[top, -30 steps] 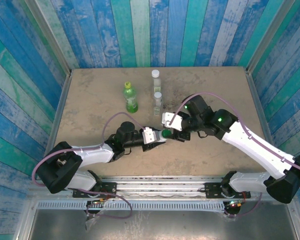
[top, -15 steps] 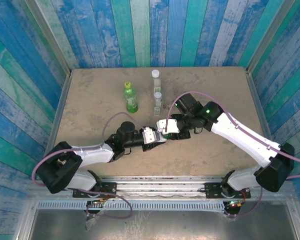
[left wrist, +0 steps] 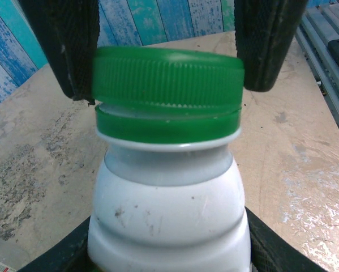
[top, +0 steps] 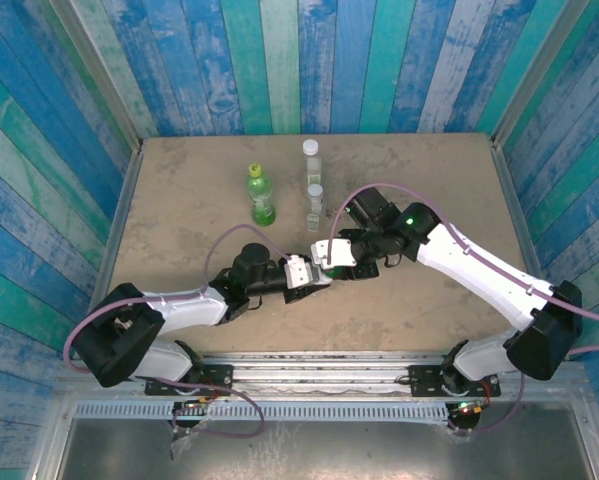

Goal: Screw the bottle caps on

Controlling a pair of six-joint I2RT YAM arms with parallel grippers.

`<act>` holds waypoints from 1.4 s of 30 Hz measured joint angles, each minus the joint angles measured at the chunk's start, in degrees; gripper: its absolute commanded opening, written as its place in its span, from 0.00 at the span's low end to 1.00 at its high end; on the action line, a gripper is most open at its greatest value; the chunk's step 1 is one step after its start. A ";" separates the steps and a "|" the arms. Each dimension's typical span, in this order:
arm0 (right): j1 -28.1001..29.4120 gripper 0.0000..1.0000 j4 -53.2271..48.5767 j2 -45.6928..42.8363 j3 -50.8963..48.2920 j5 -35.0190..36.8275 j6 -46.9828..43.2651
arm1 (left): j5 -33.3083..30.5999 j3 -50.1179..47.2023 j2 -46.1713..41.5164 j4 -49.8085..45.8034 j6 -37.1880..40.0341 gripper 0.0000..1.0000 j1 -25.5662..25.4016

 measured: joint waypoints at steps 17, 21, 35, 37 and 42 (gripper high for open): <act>0.39 0.16 3.52 -1.75 -2.49 0.83 15.67 | 0.35 0.09 0.00 -0.35 0.24 0.47 0.11; 0.96 0.12 6.10 -3.37 -4.66 1.53 24.30 | 0.44 0.09 0.00 -0.42 0.46 0.47 0.11; 0.92 0.63 8.61 -5.90 -5.66 2.58 30.71 | 0.37 0.02 0.00 1.84 -1.46 0.47 0.13; 0.02 0.64 10.97 -8.57 -6.69 1.70 31.41 | 0.81 -0.31 0.00 3.87 -2.99 0.47 0.61; -4.15 0.70 22.84 -18.27 -14.29 -2.54 36.79 | 4.09 -1.77 0.13 12.15 -10.80 0.47 3.54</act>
